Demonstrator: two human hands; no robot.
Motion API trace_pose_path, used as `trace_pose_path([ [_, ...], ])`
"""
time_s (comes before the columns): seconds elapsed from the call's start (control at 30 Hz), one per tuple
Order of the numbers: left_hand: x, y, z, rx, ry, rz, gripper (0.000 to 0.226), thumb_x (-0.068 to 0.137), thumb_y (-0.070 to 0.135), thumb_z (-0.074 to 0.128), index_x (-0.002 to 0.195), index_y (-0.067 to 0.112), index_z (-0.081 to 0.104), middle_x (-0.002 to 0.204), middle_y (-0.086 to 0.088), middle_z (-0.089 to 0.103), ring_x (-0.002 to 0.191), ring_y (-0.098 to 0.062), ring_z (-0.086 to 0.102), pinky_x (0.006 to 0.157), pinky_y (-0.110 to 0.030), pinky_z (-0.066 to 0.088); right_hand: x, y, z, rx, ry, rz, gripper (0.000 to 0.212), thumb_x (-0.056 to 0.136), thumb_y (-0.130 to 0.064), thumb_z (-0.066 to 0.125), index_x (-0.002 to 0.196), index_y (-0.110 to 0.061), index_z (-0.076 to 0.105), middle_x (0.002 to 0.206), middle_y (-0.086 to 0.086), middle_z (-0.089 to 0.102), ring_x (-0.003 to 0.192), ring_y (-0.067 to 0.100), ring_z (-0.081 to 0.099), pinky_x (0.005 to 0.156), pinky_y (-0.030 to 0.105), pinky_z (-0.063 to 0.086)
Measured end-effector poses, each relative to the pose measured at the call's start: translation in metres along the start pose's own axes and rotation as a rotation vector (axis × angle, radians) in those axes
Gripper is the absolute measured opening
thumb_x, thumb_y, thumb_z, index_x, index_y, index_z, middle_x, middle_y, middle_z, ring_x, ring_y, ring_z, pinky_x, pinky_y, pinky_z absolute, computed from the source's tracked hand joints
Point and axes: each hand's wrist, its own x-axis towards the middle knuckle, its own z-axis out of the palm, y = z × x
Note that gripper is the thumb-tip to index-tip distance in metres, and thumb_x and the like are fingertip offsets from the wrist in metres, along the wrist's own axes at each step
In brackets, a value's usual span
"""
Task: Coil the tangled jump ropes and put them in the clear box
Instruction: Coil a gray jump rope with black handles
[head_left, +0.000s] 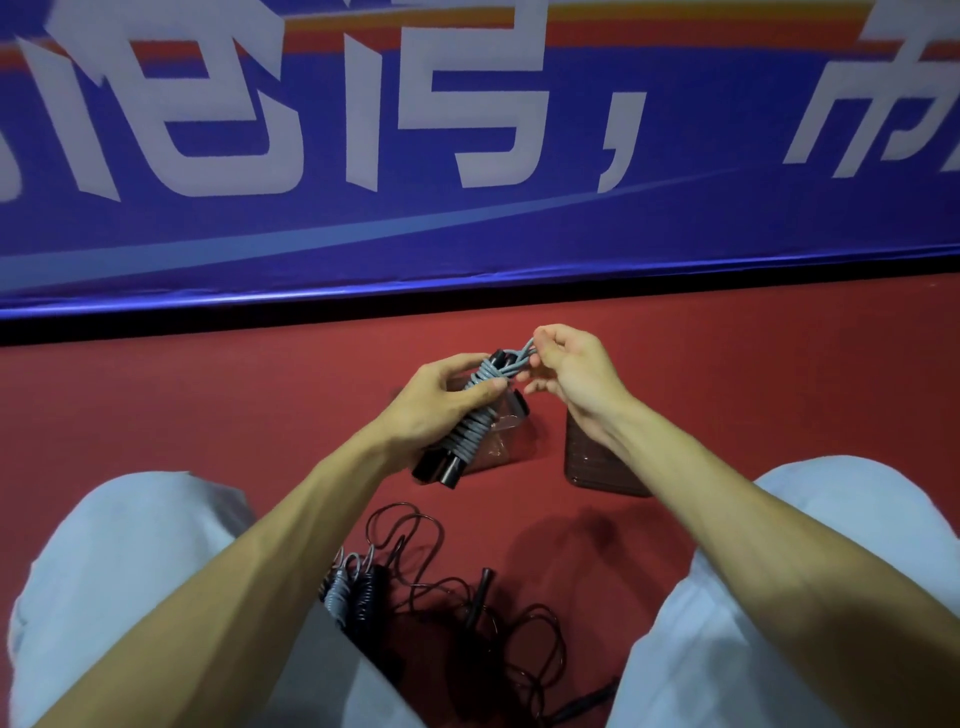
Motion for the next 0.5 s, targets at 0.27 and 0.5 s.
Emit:
trace_pose_path([
  [0.27,-0.002,-0.045,-0.021,0.091,-0.033,-0.248,0.065,0.081,0.018,0.077,0.137,0.019,0.045,0.113,-0.005,0.067,0.099,-0.016,0.067,0.087,-0.028,0.055,0.014,0.025,0.031,-0.176,-0.027,0.036,0.015,0.097,-0.014,0.055,0.082,-0.010,0.054,0.065,0.004,0.053,0.054,0.017,0.056,0.048,0.022,0.051],
  [0.5,-0.011,-0.101,-0.051,0.133,0.086,-0.454,0.041,0.084,0.013,0.074,0.119,0.002,0.057,0.080,-0.001,0.062,0.065,-0.007,0.061,0.054,-0.013,0.049,0.041,0.078,0.071,-0.420,-0.174,0.176,0.015,0.093,-0.017,0.060,0.080,-0.015,0.055,0.070,0.004,0.062,0.062,0.020,0.065,0.059,0.036,0.059],
])
